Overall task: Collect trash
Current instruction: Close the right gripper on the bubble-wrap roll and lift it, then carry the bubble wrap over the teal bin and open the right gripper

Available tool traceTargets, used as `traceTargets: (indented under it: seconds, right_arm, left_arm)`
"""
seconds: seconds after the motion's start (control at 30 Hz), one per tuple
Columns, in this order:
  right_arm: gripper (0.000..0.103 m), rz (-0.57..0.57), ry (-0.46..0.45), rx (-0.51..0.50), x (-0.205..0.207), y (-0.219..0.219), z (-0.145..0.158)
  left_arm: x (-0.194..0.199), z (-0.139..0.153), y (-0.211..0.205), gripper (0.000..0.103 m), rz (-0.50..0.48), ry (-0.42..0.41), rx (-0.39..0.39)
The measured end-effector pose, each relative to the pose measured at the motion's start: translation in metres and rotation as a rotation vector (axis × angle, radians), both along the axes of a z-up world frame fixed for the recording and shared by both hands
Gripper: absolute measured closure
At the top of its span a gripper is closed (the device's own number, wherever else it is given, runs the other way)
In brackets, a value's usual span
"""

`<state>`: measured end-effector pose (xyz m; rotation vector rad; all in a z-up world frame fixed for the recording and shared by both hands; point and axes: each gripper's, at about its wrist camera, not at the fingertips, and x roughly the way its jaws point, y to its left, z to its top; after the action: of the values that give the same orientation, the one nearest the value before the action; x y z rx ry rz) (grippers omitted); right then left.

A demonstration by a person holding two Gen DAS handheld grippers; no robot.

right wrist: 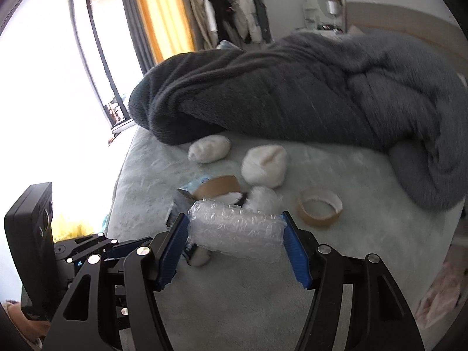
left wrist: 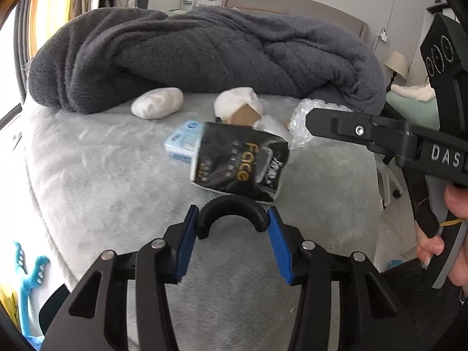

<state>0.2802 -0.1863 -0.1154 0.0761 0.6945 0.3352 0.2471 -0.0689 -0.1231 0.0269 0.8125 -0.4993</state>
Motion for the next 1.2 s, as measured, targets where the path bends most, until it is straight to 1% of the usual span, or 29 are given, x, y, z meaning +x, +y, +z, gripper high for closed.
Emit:
traceTargets:
  seconds: [0.13,0.3,0.37,0.6,0.67,0.77,0.9,0.97,1.07,1.2]
  right_arm:
    - [0.038,0.062,-0.012,-0.029,-0.001,0.023,0.006]
    - [0.038,0.150,-0.009,-0.034,0.002,0.052,0.013]
    - [0.038,0.176,-0.016,-0.052,0.005,0.064,0.016]
    - [0.038,0.241,-0.002,-0.058,0.026,0.101,0.017]
    - [0.038,0.270,-0.013,-0.087,0.030,0.117,0.019]
    - [0.038,0.315,-0.013,-0.109,0.037,0.140,0.018]
    - [0.038,0.374,0.012,-0.101,0.037,0.167,0.013]
    - [0.038,0.395,0.021,-0.098,0.035,0.178,0.012]
    - [0.038,0.423,0.027,-0.102,0.032,0.198,0.009]
    - [0.038,0.453,0.044,-0.108,0.027,0.221,0.003]
  left_arm:
    - [-0.002,0.007,0.017,0.053,0.034,-0.012,-0.028]
    - [-0.005,0.014,0.041,0.053,0.097,-0.021,-0.049]
    - [-0.005,0.015,0.051,0.053,0.130,-0.015,-0.039]
    - [-0.010,0.010,0.095,0.053,0.246,0.013,0.018]
    - [-0.012,0.009,0.108,0.053,0.280,0.013,0.041]
    - [-0.014,0.006,0.128,0.054,0.319,0.027,0.035]
    - [-0.017,-0.002,0.148,0.054,0.359,0.058,0.060]
    - [-0.018,-0.009,0.160,0.054,0.384,0.082,0.066]
    - [-0.021,-0.021,0.174,0.055,0.424,0.123,0.095]
    - [-0.024,-0.039,0.201,0.055,0.481,0.200,0.080]
